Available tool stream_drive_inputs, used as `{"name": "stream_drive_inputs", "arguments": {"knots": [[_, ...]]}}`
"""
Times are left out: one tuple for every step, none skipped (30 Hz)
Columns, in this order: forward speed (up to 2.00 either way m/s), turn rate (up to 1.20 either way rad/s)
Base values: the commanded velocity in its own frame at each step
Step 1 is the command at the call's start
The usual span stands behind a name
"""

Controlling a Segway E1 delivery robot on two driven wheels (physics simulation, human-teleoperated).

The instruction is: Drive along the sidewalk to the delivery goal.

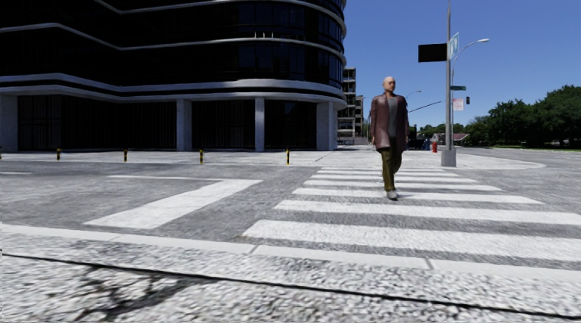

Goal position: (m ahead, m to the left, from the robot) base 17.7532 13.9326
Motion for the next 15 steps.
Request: {"name": "stream_drive_inputs", "arguments": {"knots": [[2.00, 0.00], [2.00, 0.00], [2.00, 0.00], [2.00, 0.00], [2.00, 0.00], [2.00, -0.12], [2.00, -0.23], [2.00, -0.23], [2.00, -0.27], [2.00, -0.28], [2.00, -0.28], [2.00, -0.28], [2.00, -0.28], [2.00, -0.28], [2.00, -0.28]]}}
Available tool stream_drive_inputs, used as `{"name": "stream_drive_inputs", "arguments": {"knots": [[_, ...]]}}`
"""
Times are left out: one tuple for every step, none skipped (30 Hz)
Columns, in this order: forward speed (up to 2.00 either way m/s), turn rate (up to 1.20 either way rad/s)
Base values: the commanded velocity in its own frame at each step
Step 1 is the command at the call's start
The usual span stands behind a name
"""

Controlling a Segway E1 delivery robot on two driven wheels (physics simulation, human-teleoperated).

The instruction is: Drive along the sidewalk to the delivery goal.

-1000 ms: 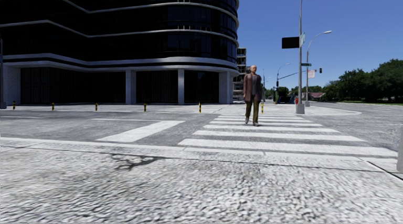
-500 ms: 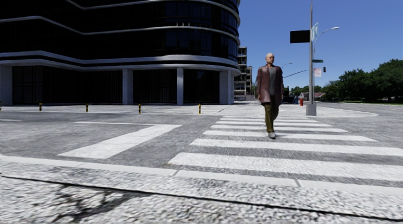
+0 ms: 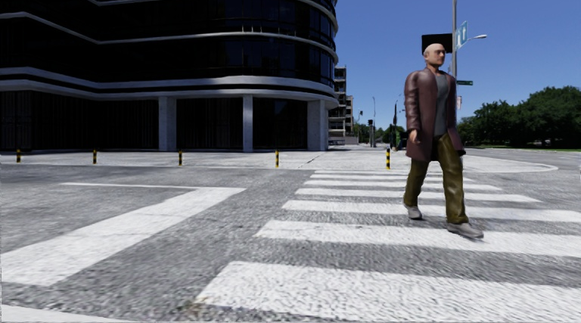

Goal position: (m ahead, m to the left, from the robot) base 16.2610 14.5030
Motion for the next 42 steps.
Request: {"name": "stream_drive_inputs", "arguments": {"knots": [[1.98, -0.28], [1.87, -0.28], [1.70, -0.28], [1.70, -0.28], [1.64, -0.28], [1.60, -0.28], [1.58, -0.28], [1.58, -0.28], [1.58, -0.28], [1.57, -0.28], [1.55, -0.28], [1.54, -0.28], [1.53, -0.28], [1.53, -0.28], [1.53, -0.28], [1.53, -0.28], [1.53, -0.28], [1.53, -0.30], [1.53, -0.30], [1.53, -0.30], [1.53, -0.31], [1.53, -0.31], [1.53, -0.31], [1.53, -0.31], [1.53, -0.31], [1.53, -0.31], [1.53, -0.31], [1.53, -0.31], [1.53, -0.31], [1.53, -0.31], [1.53, -0.31], [1.53, -0.31], [1.53, -0.31], [1.53, -0.33], [1.53, -0.37], [1.53, -0.37], [1.53, -0.38], [1.53, -0.39], [1.53, -0.39], [1.53, -0.39], [1.53, -0.39], [1.53, -0.32]]}}
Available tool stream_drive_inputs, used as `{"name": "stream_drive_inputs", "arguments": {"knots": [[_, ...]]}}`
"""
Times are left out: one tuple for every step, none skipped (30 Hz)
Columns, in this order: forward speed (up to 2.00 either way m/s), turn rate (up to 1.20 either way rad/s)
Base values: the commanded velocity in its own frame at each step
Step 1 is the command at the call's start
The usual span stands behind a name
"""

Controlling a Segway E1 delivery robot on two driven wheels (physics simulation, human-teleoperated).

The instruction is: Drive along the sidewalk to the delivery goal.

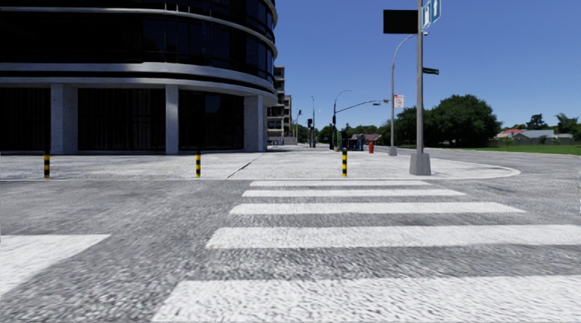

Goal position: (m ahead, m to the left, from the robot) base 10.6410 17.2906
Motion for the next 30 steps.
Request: {"name": "stream_drive_inputs", "arguments": {"knots": [[1.53, -0.15], [1.53, -0.03], [1.53, 0.00], [1.53, 0.00], [1.53, 0.00], [1.53, 0.00], [1.53, 0.00], [1.53, 0.00], [1.53, 0.00], [2.00, 0.00], [2.00, 0.00], [2.00, 0.00], [2.00, 0.00], [2.00, 0.00], [2.00, 0.00], [2.00, 0.00], [2.00, 0.00], [2.00, 0.00], [2.00, 0.00], [2.00, 0.00], [2.00, 0.00], [2.00, 0.00], [2.00, 0.00], [2.00, 0.00], [2.00, 0.00], [2.00, 0.00], [2.00, 0.00], [2.00, 0.00], [2.00, 0.00], [2.00, 0.00]]}}
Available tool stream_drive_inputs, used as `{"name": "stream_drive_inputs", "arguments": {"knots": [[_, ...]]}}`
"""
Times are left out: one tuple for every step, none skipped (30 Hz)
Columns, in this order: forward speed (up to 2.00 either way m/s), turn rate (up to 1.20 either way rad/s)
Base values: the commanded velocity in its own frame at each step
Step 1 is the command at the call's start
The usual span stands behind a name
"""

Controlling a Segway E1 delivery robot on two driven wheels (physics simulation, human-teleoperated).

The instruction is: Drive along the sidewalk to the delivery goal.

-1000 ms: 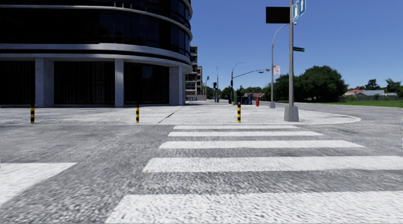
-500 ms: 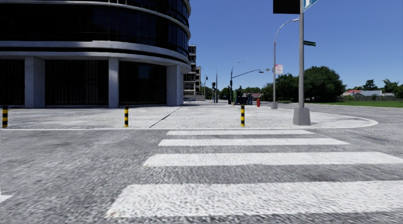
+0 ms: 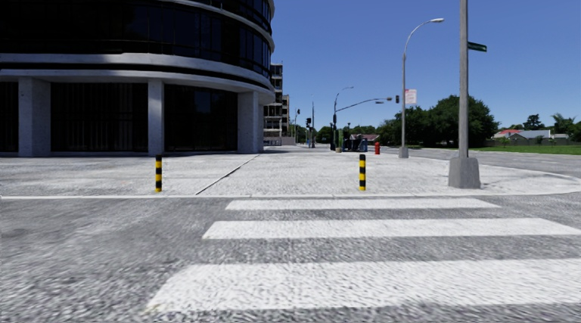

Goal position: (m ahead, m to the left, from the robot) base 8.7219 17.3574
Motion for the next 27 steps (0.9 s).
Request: {"name": "stream_drive_inputs", "arguments": {"knots": [[2.00, 0.00], [2.00, 0.00], [2.00, 0.00], [2.00, 0.00], [2.00, 0.00], [2.00, 0.00], [2.00, 0.00], [2.00, 0.00], [2.00, 0.00], [2.00, 0.00], [2.00, 0.00], [2.00, 0.00], [2.00, 0.00], [2.00, 0.00], [2.00, 0.00], [2.00, 0.00], [2.00, 0.00], [2.00, 0.00], [2.00, 0.00], [2.00, 0.00], [2.00, 0.00], [2.00, 0.00], [2.00, 0.00], [2.00, 0.00], [2.00, 0.00], [2.00, 0.00], [2.00, 0.00]]}}
